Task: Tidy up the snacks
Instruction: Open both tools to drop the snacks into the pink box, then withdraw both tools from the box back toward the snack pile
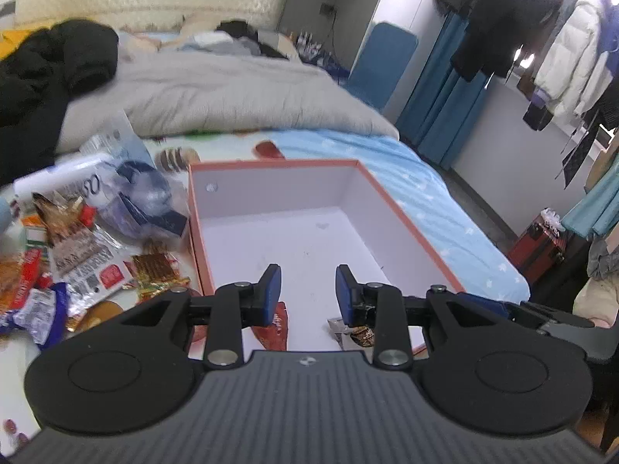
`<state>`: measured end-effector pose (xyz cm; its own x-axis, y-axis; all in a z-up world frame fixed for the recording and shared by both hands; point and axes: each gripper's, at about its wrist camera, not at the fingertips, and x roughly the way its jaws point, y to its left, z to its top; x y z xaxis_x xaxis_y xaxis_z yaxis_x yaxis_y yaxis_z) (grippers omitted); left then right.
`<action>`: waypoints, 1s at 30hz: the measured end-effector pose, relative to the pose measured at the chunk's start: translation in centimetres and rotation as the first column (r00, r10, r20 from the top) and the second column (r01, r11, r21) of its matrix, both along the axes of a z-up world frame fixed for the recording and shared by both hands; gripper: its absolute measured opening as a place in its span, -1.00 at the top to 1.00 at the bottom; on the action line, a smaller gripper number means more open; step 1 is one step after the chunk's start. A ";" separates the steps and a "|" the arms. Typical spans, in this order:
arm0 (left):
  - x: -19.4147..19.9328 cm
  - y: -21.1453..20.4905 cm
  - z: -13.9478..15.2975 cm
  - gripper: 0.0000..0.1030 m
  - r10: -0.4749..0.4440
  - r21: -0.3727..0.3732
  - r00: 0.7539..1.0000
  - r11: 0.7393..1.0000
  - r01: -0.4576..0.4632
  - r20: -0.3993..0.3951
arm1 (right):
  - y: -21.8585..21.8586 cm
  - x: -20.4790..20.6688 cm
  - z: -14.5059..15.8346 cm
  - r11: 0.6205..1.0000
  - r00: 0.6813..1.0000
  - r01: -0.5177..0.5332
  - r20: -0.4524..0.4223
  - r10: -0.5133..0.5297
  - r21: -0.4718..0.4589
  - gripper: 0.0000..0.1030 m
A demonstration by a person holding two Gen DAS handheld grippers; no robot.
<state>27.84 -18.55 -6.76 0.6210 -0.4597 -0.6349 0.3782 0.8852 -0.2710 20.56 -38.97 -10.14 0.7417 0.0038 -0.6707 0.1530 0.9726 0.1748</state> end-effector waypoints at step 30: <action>-16.4 10.4 3.0 -0.91 0.214 0.055 0.964 0.973 -0.225 0.158 | 7.1 -11.2 2.8 0.997 0.984 -0.078 0.162 0.078 -0.007 -0.37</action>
<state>11.43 -8.11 -3.76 0.7922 -0.2582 -0.5529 0.2041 0.9660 -0.1586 9.31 -31.88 -7.38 0.8378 0.0656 -0.5421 0.0467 0.9805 0.1908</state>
